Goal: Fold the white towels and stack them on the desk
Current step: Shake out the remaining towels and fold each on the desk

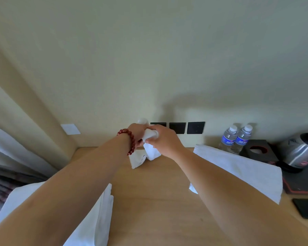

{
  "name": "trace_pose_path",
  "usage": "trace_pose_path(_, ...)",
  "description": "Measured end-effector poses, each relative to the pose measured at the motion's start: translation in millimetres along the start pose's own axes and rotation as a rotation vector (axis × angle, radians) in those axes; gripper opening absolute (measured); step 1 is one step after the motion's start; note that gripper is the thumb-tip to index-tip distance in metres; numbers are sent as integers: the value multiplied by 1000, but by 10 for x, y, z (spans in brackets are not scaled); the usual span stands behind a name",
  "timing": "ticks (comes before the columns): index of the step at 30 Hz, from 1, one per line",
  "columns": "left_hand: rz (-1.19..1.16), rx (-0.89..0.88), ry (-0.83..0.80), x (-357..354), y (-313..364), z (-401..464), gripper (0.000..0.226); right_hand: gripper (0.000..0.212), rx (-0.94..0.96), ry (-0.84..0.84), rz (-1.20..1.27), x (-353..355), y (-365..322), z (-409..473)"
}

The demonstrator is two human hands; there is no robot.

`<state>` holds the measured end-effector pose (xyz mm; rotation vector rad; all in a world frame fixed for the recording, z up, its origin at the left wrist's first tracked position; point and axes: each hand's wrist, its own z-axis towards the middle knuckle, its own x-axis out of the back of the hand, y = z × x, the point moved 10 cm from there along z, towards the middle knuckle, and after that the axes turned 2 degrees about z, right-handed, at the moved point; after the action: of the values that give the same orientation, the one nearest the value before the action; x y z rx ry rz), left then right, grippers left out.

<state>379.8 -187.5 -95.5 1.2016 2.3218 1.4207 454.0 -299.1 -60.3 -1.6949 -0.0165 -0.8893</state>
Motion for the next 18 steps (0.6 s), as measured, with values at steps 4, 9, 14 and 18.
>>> trace_pose_path(4, -318, 5, -32, 116, 186, -188, 33, 32, 12, -22, -23, 229, -245, 23)
trace_pose_path(9, -430, -12, -78, 182, 305, -336, 56, 40, 56, -54, -23, 448, -538, 15)
trace_pose_path(14, -475, -47, -12, 244, 446, -444, 32, 51, 86, -45, -29, 631, -698, 74)
trace_pose_path(18, -563, -47, -24, 207, 495, -540, 14, 51, 113, -30, -6, 720, -872, 48)
